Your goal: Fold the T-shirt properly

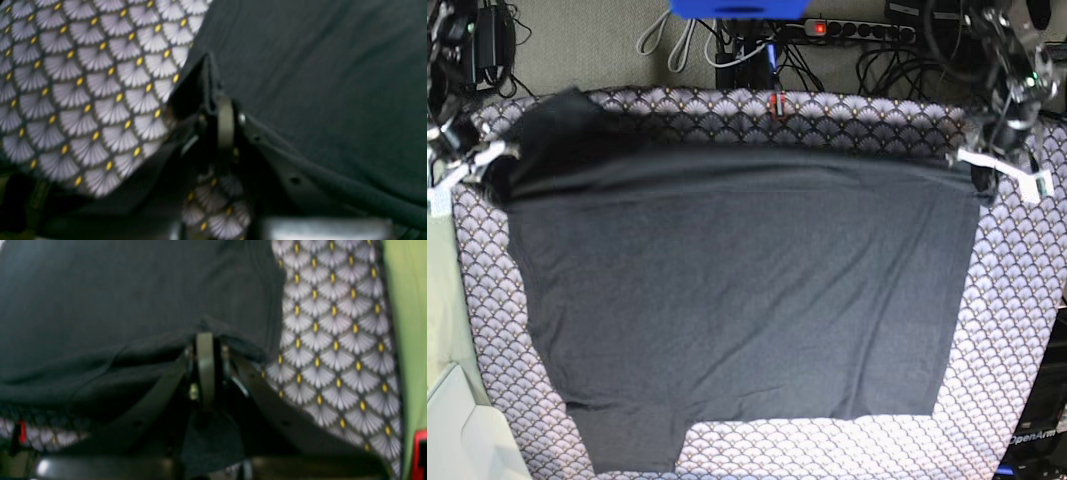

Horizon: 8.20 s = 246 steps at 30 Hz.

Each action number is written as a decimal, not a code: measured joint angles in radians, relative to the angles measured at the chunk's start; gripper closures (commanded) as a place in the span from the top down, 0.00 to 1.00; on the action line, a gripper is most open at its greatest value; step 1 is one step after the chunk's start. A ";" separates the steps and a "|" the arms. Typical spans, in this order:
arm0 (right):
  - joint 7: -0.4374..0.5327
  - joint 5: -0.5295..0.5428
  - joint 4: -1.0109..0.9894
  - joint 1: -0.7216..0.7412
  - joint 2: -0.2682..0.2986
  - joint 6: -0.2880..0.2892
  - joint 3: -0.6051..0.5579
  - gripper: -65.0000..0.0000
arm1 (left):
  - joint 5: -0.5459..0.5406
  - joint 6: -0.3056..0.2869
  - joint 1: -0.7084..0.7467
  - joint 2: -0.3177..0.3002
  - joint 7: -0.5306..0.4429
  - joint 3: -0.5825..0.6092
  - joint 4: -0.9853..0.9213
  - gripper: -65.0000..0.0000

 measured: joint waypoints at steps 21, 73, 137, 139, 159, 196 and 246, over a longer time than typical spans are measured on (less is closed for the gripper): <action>0.003 -0.163 -0.478 0.468 0.078 -0.001 -0.173 0.00 | -0.004 -0.001 -0.267 -0.042 0.084 0.006 -0.197 0.01; 0.261 -0.175 -0.919 0.799 0.106 -0.017 -0.513 0.16 | 0.001 0.003 -0.574 -0.105 -0.005 0.125 -0.539 0.26; 0.266 -0.172 -0.962 0.805 0.122 -0.017 -0.595 0.00 | -0.009 -0.016 -0.321 -0.140 -0.013 0.092 -0.376 0.26; 0.256 -0.175 -0.966 0.816 0.120 -0.015 -0.616 0.00 | -0.014 -0.014 -0.320 -0.135 -0.012 0.048 -0.375 0.26; 0.263 -0.171 -0.967 0.858 0.103 -0.016 -0.620 0.04 | -0.008 -0.012 -0.264 -0.138 -0.012 0.007 -0.374 0.26; 0.287 -0.149 -0.949 0.622 0.221 -0.006 -0.510 0.46 | -0.010 -0.012 -0.265 -0.136 -0.013 0.006 -0.379 0.26; 0.283 -0.151 -0.752 0.477 0.182 -0.007 -0.506 0.33 | -0.008 -0.013 -0.315 -0.052 -0.047 0.010 -0.481 0.51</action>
